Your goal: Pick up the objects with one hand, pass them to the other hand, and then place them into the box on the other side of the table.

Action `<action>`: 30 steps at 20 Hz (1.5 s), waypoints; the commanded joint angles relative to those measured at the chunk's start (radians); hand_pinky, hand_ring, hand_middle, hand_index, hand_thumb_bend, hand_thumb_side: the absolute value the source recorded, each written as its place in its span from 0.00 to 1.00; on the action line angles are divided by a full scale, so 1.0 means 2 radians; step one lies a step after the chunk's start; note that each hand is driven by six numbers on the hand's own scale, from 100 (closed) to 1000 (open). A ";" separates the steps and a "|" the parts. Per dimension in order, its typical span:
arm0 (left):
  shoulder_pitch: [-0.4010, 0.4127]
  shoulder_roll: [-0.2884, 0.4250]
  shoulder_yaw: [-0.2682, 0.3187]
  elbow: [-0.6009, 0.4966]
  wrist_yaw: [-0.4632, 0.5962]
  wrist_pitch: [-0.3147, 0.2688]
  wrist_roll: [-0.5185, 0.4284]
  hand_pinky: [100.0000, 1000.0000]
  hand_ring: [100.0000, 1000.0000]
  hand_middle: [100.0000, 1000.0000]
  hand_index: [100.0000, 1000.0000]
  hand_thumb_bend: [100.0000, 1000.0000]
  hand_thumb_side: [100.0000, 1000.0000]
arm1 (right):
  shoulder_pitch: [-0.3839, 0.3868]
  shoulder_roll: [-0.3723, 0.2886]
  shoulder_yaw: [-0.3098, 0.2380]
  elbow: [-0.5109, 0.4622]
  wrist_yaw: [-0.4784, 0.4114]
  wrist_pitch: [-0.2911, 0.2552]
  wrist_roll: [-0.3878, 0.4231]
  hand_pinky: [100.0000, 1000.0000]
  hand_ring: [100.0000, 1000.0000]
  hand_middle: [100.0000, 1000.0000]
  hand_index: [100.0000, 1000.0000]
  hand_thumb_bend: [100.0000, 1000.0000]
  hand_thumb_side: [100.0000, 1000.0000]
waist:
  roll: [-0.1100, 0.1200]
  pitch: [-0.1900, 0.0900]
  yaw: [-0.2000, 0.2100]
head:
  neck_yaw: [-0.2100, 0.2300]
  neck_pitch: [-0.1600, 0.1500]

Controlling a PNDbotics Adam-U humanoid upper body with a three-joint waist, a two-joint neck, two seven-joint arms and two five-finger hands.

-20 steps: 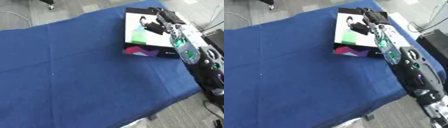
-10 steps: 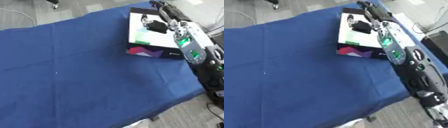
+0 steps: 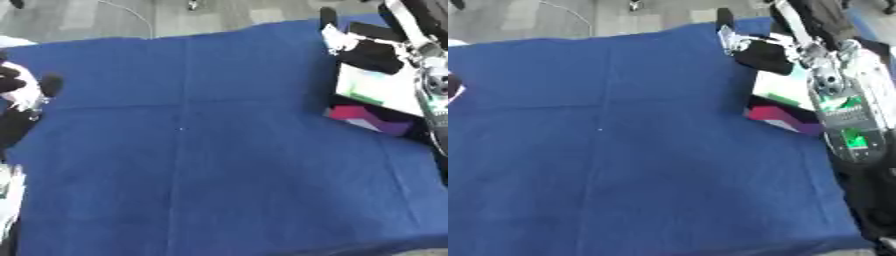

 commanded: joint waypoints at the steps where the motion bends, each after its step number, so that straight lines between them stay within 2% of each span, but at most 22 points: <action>1: -0.017 0.026 0.005 0.006 -0.026 0.028 0.007 0.61 0.46 0.45 0.71 0.98 0.53 | -0.010 0.008 0.028 -0.011 0.009 -0.018 -0.011 0.63 0.90 0.86 1.00 0.00 0.41 | 0.007 -0.010 0.000 | 0.038 -0.001; 4: -0.033 0.043 0.003 0.022 -0.053 0.054 0.006 0.62 0.46 0.46 0.72 0.99 0.51 | -0.011 0.010 0.046 -0.011 0.028 -0.011 -0.019 0.64 0.89 0.86 0.99 0.00 0.30 | 0.006 -0.012 0.000 | 0.058 -0.001; 6: -0.041 0.058 0.004 0.038 -0.070 0.076 0.006 0.62 0.46 0.46 0.72 1.00 0.49 | -0.010 0.012 0.055 -0.011 0.038 -0.003 -0.023 0.65 0.89 0.86 0.99 0.00 0.26 | 0.006 -0.012 0.000 | 0.065 -0.001; 7: -0.046 0.067 0.005 0.048 -0.075 0.088 0.006 0.62 0.47 0.47 0.73 1.00 0.47 | -0.010 0.012 0.058 -0.011 0.044 0.002 -0.025 0.65 0.89 0.86 0.98 0.00 0.20 | 0.005 -0.012 -0.001 | 0.069 -0.001; 13: -0.073 0.139 0.014 0.129 -0.078 0.155 -0.006 0.65 0.51 0.53 0.78 1.00 0.38 | -0.009 0.016 0.062 -0.011 0.077 0.018 -0.042 0.65 0.88 0.83 0.97 0.00 0.22 | 0.006 -0.010 -0.005 | 0.077 -0.001; 18: -0.101 0.198 0.009 0.207 -0.084 0.186 -0.042 0.69 0.56 0.60 0.80 1.00 0.36 | -0.008 0.020 0.061 -0.011 0.092 0.021 -0.054 0.66 0.87 0.83 0.97 0.00 0.22 | 0.005 -0.008 -0.012 | 0.061 -0.001; 24: -0.136 0.246 0.003 0.310 -0.093 0.193 -0.078 0.70 0.59 0.63 0.82 1.00 0.34 | -0.008 0.026 0.060 -0.011 0.097 0.024 -0.064 0.65 0.88 0.82 0.97 0.00 0.23 | 0.002 -0.003 -0.025 | 0.034 -0.001; 27: -0.153 0.256 0.005 0.363 -0.080 0.185 -0.098 0.70 0.59 0.63 0.81 1.00 0.33 | -0.010 0.029 0.060 -0.011 0.097 0.024 -0.065 0.65 0.88 0.82 0.97 0.00 0.23 | 0.002 0.000 -0.032 | 0.028 -0.001; 30: -0.164 0.260 0.008 0.405 -0.055 0.174 -0.095 0.69 0.59 0.63 0.81 1.00 0.32 | -0.013 0.032 0.062 -0.011 0.095 0.023 -0.063 0.65 0.88 0.82 0.97 0.00 0.22 | 0.002 0.006 -0.041 | 0.027 -0.001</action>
